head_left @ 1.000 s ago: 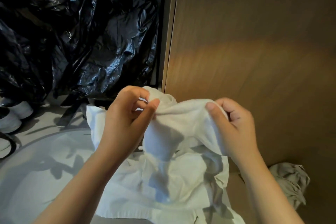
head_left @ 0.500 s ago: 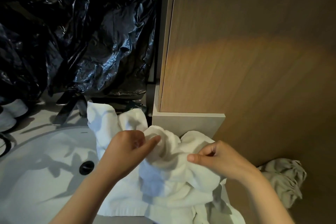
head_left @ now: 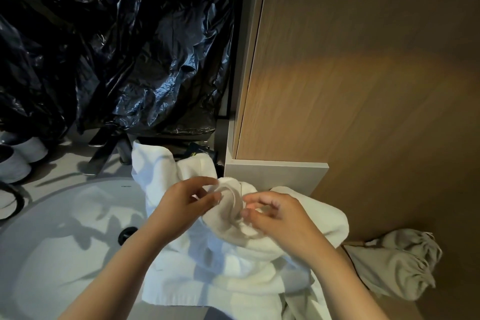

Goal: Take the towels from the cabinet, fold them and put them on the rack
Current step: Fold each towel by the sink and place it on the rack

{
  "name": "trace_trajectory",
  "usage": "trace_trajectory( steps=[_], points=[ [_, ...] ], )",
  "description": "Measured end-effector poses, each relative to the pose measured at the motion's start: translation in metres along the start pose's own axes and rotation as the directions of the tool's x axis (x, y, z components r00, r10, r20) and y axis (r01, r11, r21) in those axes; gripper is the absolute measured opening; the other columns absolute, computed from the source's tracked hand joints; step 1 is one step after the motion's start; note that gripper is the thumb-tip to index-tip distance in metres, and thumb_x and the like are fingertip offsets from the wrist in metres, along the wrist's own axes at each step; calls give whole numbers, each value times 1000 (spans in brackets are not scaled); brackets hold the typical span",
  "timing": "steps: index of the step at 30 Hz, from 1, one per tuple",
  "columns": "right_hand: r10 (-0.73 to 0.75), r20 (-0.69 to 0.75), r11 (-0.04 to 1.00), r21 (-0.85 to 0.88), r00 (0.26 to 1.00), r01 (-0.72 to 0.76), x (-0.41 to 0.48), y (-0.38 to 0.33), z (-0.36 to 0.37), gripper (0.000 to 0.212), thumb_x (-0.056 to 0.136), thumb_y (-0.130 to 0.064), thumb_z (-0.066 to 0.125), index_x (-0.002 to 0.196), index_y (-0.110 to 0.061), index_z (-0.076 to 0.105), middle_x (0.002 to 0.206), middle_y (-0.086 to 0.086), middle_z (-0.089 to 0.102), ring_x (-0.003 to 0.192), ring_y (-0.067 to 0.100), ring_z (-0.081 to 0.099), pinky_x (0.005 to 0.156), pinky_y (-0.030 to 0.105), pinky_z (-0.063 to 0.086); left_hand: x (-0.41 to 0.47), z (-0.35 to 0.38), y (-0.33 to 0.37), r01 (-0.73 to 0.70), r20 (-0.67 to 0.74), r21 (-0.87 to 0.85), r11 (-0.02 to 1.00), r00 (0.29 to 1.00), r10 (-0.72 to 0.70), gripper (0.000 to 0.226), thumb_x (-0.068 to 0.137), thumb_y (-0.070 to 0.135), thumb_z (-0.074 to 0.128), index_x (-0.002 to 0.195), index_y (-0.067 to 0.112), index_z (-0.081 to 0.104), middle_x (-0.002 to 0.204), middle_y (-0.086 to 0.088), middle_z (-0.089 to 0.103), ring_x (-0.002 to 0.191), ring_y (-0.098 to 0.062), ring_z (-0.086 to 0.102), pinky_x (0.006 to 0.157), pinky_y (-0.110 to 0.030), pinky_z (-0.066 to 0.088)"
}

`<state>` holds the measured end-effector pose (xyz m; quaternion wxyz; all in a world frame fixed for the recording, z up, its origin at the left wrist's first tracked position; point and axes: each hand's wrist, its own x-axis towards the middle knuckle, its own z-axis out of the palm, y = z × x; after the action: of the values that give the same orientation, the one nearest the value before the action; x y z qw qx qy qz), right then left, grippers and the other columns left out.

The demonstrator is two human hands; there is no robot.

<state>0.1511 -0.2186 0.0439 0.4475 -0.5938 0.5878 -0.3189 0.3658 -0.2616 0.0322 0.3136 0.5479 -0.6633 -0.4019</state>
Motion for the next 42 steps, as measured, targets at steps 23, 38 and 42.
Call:
trace_trajectory(
  steps=[23, 38, 42],
  points=[
    [-276, -61, 949, -178, 959, 262, -8, -25, -9, 22, 86, -29, 75, 108, -30, 74, 118, -23, 63, 115, -1, 55, 91, 15, 45, 14, -31, 71, -477, -50, 67, 876, 876, 481, 7, 88, 22, 58, 84, 20, 63, 68, 2, 58, 67, -11, 53, 63, -19, 41],
    [-381, -659, 896, -88, 649, 436, -19, -73, -86, 36, 99, -15, 56, 65, -5, 51, 57, -4, 46, 54, 8, 41, 50, 21, 35, 19, -34, 56, -314, 18, 118, 942, 949, 314, 40, 86, 37, 70, 54, 25, 51, 55, 11, 48, 56, -4, 46, 54, -18, 32],
    [-379, -538, 923, -280, 753, 265, -30, -69, -81, 21, 88, -45, 63, 72, -32, 59, 68, -17, 61, 62, 0, 56, 52, 11, 40, 15, -33, 73, -401, -74, 180, 898, 905, 419, 51, 84, 53, 59, 51, 23, 35, 52, 9, 38, 52, -6, 38, 51, -19, 27]
  ],
)
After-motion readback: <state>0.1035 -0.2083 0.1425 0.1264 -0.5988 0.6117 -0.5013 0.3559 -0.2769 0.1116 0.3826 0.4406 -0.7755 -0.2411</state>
